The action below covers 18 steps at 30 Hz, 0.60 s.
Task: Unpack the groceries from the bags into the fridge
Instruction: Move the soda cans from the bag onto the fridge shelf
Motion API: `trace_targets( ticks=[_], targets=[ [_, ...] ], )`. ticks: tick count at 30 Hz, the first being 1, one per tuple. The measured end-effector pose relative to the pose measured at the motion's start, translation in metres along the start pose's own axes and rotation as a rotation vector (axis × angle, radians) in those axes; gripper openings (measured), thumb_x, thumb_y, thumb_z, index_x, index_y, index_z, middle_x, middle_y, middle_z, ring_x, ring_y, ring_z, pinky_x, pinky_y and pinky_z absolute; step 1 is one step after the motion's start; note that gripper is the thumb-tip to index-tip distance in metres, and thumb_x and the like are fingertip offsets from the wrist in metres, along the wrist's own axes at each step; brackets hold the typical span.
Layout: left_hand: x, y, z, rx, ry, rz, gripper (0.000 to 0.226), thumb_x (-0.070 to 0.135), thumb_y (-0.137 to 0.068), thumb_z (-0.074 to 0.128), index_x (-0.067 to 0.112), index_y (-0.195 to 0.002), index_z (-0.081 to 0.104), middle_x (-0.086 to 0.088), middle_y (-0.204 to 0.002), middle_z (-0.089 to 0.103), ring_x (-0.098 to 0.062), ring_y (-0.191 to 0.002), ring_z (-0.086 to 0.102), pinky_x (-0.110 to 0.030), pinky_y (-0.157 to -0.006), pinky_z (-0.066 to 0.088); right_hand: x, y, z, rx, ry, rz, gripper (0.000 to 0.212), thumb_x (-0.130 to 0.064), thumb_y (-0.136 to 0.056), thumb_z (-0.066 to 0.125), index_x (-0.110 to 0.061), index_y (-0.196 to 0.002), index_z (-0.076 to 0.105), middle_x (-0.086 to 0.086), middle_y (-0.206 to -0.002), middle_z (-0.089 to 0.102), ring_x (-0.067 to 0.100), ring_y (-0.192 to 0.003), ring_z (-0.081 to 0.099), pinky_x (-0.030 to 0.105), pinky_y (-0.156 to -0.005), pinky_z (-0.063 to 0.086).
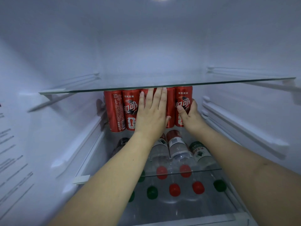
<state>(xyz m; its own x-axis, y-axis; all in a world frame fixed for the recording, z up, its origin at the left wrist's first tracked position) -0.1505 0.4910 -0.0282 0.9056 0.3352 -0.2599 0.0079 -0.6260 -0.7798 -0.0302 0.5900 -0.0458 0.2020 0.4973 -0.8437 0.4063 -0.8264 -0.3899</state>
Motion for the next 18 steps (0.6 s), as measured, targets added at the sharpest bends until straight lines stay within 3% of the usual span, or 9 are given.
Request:
trace_targets(
  ticks=[4,9,18],
  targets=[
    [0.000,0.000,0.000,-0.006,0.003,-0.002,0.093,0.050,-0.087,0.060,0.005,-0.155,0.015,-0.013,-0.160,0.022,-0.032,-0.148,0.016,-0.054,-0.120,0.014,0.000,0.000,0.000,-0.006,-0.009,-0.007,0.062,-0.050,-0.098,0.044,-0.023,-0.146,0.017,0.004,-0.139,0.049,0.017,-0.118,0.050,0.040,-0.098,0.044],
    [-0.001,0.000,0.001,-0.019,0.003,0.001,0.093,0.052,-0.088,0.058,0.005,-0.155,0.013,-0.012,-0.160,0.020,-0.032,-0.149,0.014,-0.054,-0.120,0.014,0.000,0.001,-0.001,-0.010,-0.019,0.001,0.065,-0.053,-0.096,0.045,-0.025,-0.147,0.017,0.004,-0.141,0.048,0.023,-0.126,0.050,0.049,-0.105,0.043],
    [-0.006,0.000,-0.002,-0.067,0.004,0.024,0.093,0.055,-0.089,0.056,0.006,-0.155,0.013,-0.012,-0.160,0.022,-0.032,-0.148,0.016,-0.052,-0.121,0.012,-0.009,0.010,-0.006,0.008,-0.015,0.066,0.066,-0.052,-0.095,0.048,-0.020,-0.146,0.023,0.004,-0.139,0.049,0.022,-0.125,0.051,0.042,-0.102,0.044]
  ],
)
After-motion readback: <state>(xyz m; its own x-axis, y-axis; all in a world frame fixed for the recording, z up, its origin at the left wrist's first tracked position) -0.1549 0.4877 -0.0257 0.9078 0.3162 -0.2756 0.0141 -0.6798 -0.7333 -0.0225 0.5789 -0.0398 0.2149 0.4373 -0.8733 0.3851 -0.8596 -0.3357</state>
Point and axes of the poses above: each hand's wrist, its own y-axis away from the middle knuckle, its own z-axis out of the palm, x = y × z, the point moved 2 cm from there along -y, towards the middle knuckle
